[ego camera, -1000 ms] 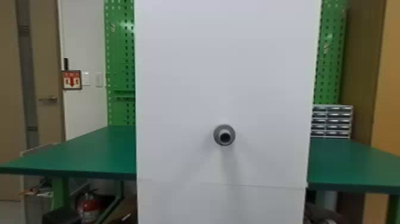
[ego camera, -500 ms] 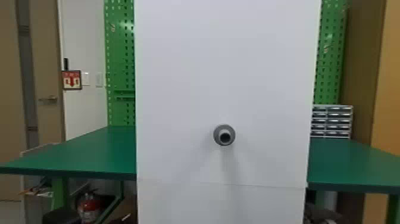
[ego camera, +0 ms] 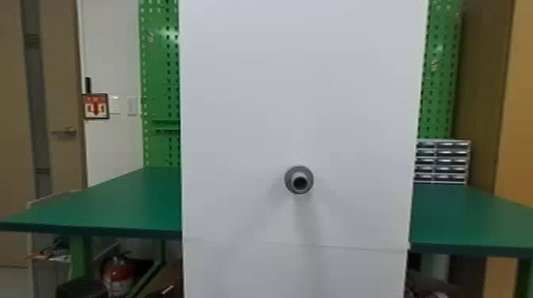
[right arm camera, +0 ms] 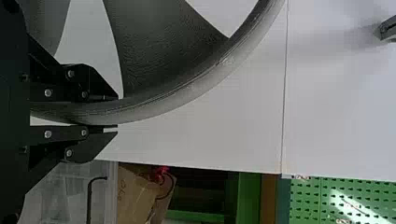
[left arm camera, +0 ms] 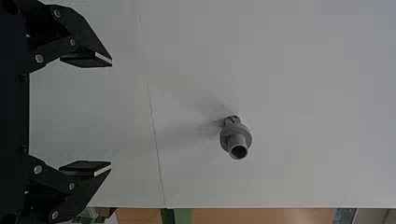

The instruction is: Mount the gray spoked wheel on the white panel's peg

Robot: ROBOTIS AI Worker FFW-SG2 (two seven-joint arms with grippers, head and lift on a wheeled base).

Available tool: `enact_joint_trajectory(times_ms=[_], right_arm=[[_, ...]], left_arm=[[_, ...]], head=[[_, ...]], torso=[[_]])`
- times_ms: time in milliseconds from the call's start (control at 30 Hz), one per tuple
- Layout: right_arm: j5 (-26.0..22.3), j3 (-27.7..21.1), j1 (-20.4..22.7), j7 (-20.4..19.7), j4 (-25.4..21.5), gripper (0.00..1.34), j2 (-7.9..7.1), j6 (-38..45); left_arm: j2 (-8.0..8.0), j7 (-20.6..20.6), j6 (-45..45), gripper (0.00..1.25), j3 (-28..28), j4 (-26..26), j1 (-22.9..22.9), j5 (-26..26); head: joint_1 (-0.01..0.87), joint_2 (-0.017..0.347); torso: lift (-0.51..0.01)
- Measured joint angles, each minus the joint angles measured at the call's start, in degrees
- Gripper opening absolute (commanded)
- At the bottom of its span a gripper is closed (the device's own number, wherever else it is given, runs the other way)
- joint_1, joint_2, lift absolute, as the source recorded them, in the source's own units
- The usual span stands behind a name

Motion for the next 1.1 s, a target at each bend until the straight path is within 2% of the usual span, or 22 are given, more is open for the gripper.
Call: enact_joint_trajectory(times_ms=[300,733,967,1100], right_arm=[[-0.4,1.0,-0.5,-0.2,-10.2,0.17,0.0,12.2],[-4.1,4.5,-3.7,-5.2,-26.7,0.17,0.0,32.1],[-6.4,5.9,-6.2,-7.9,-33.2,0.17,-0.02,41.1],[-7.7,6.9,-8.2,-9.1,-36.3,0.17,-0.52,46.0]], left_arm=[[-0.01,0.0,0.0,0.78,0.0,0.0,0.1,0.0],[-0.06,-0.1,0.0,0.78,0.2,0.0,0.2,0.0],[-0.09,0.0,0.0,0.78,0.2,0.0,0.2,0.0],[-0.09,-0.1,0.0,0.78,0.2,0.0,0.3,0.0]], head=[[0.123,-0.008],[0.123,-0.008],[0.123,-0.008],[0.123,-0.008]], torso=[[-0.408],[-0.408],[-0.408],[-0.408]])
